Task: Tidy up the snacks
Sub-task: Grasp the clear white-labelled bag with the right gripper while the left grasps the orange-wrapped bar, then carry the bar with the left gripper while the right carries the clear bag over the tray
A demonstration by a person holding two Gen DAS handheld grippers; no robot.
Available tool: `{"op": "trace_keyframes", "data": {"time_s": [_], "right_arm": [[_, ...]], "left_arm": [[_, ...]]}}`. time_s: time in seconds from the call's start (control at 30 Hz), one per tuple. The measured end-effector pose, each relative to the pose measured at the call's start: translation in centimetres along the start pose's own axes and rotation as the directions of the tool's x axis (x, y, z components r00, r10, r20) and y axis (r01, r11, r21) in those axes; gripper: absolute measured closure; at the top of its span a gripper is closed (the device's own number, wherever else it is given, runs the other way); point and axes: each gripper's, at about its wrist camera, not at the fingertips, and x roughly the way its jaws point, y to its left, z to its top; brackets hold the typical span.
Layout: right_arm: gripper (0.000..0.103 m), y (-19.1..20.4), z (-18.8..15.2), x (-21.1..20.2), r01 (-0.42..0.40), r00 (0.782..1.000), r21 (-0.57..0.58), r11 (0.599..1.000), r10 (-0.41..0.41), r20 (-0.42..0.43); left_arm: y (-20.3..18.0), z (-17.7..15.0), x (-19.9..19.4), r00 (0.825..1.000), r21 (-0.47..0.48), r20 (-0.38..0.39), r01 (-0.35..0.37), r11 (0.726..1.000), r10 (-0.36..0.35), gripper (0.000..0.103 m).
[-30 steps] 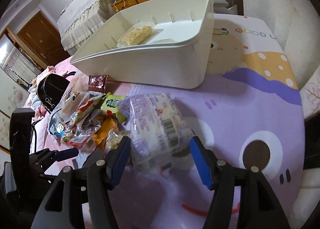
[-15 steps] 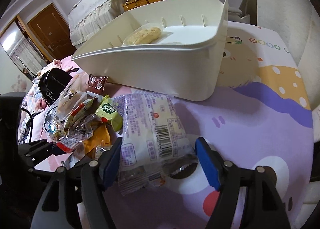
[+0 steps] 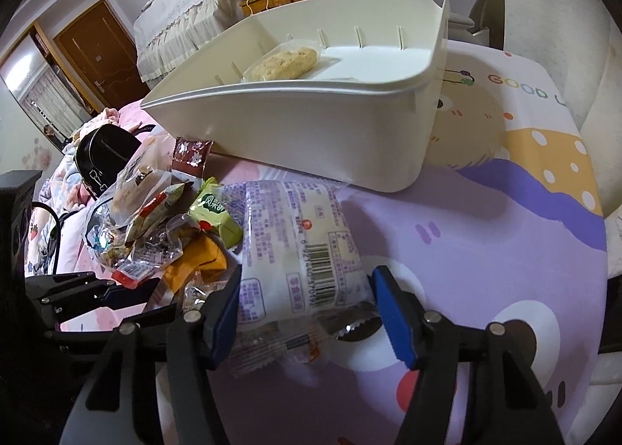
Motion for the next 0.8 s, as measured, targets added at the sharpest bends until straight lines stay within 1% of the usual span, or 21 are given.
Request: {"op": "trace_keyframes", "data": {"time_s": [0.13,0.27,0.37,0.6,0.7,0.8], "right_arm": [[0.044,0.0,-0.4,-0.7,0.020,1.000,0.016,1.000,-0.020,-0.015],[0.045,-0.2,-1.1,-1.4,0.044,0.999,0.041,0.998,-0.044,-0.022],[0.045,-0.3,-1.7,-2.2,0.061,0.998,0.060,0.996,-0.060,-0.018],[0.045,0.3,-3.8,-3.4,0.086,0.996,0.093,0.992,-0.084,-0.018],[0.045,0.7,-4.6,-4.0,0.091,0.996,0.109,0.990,-0.089,-0.022],[0.045,1.2,-5.1,-4.6,0.090,0.996,0.115,0.989,-0.087,-0.022]], "left_arm": [[0.5,-0.3,-0.5,1.000,0.003,-0.007,0.015,1.000,-0.015,0.072],[1.5,-1.7,-1.7,1.000,-0.001,-0.004,0.029,1.000,-0.029,0.073],[1.8,-3.0,-2.5,1.000,0.011,0.006,0.026,1.000,-0.026,0.073],[3.5,-5.5,-5.3,0.999,0.019,0.025,0.039,0.999,-0.039,0.073],[4.2,-6.4,-6.6,0.998,0.011,0.032,0.047,0.999,-0.048,0.073],[5.0,-7.1,-8.3,0.998,0.000,0.048,0.041,0.999,-0.041,0.073]]}}
